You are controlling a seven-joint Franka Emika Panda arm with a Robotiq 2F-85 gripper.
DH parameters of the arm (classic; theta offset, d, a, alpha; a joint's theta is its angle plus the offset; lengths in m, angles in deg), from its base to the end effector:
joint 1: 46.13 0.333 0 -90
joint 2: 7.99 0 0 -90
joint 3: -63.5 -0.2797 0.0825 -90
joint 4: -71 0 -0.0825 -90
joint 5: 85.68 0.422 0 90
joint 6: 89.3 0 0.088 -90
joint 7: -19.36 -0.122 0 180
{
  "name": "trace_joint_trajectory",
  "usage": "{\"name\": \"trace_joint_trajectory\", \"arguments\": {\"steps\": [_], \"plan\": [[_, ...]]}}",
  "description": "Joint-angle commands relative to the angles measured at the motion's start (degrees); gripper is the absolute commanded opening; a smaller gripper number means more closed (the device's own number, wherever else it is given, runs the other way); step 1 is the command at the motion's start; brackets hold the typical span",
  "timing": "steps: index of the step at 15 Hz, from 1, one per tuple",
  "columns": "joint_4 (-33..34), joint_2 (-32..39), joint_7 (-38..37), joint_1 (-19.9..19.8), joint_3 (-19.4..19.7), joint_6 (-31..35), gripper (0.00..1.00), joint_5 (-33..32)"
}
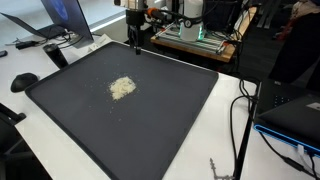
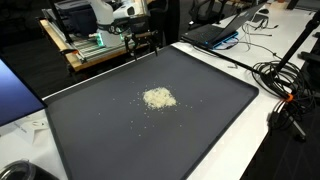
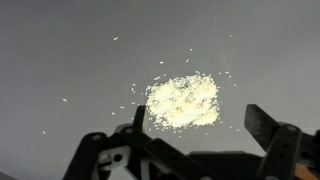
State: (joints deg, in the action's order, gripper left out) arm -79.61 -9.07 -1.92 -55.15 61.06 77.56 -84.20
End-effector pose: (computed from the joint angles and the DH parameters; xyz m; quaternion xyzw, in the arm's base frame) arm 0.4793 -0.0569 0.2021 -0.9566 0.2496 -0.1488 0.0236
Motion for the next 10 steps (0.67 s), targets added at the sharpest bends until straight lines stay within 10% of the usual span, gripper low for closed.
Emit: {"name": "trace_joint_trajectory", "arguments": {"steps": [1, 10], "plan": [[4.41, -5.91, -13.64, -0.71, -1.92, -10.99, 1.0, -15.59], [24.27, 0.53, -20.09, 7.91, -6.17, -34.89, 1.0, -19.61]]}}
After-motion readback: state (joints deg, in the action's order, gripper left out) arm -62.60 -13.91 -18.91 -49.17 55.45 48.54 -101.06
